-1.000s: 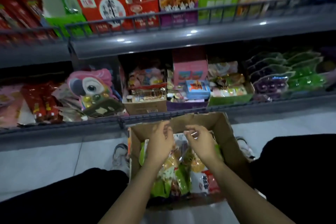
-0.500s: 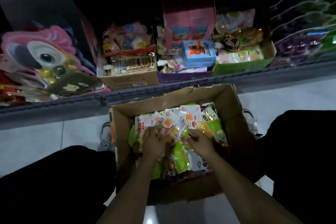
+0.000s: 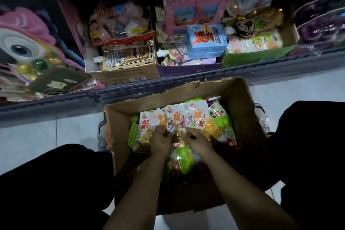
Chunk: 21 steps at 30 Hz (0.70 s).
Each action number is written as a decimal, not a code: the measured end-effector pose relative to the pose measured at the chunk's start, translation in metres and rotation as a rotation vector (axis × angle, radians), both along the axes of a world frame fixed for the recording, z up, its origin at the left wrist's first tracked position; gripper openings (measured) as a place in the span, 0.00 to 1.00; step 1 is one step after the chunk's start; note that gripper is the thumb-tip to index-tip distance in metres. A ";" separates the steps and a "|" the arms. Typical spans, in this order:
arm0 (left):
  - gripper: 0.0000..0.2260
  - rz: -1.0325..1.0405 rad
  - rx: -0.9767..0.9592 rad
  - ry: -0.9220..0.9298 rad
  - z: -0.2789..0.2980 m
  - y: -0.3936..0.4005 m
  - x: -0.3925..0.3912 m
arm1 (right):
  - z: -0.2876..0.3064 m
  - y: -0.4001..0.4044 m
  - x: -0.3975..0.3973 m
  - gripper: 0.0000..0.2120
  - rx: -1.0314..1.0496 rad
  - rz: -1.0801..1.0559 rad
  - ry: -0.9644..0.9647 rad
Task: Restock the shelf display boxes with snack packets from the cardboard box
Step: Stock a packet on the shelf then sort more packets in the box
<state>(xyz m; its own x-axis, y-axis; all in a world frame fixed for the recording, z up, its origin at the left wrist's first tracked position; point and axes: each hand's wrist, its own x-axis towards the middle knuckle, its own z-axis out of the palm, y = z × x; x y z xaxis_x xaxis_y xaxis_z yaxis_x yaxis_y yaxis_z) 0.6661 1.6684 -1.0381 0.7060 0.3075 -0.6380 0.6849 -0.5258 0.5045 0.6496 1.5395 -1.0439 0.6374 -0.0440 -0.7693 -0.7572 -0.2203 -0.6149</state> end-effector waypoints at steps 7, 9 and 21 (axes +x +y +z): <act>0.13 0.201 -0.302 0.113 0.012 0.004 0.001 | 0.005 -0.005 0.001 0.16 0.022 -0.195 0.027; 0.13 0.208 -0.375 0.134 0.024 0.007 0.002 | 0.015 -0.009 0.004 0.15 0.045 -0.206 -0.003; 0.03 0.025 -0.668 -0.162 0.176 -0.001 0.032 | 0.178 -0.046 0.045 0.06 0.189 -0.056 -0.355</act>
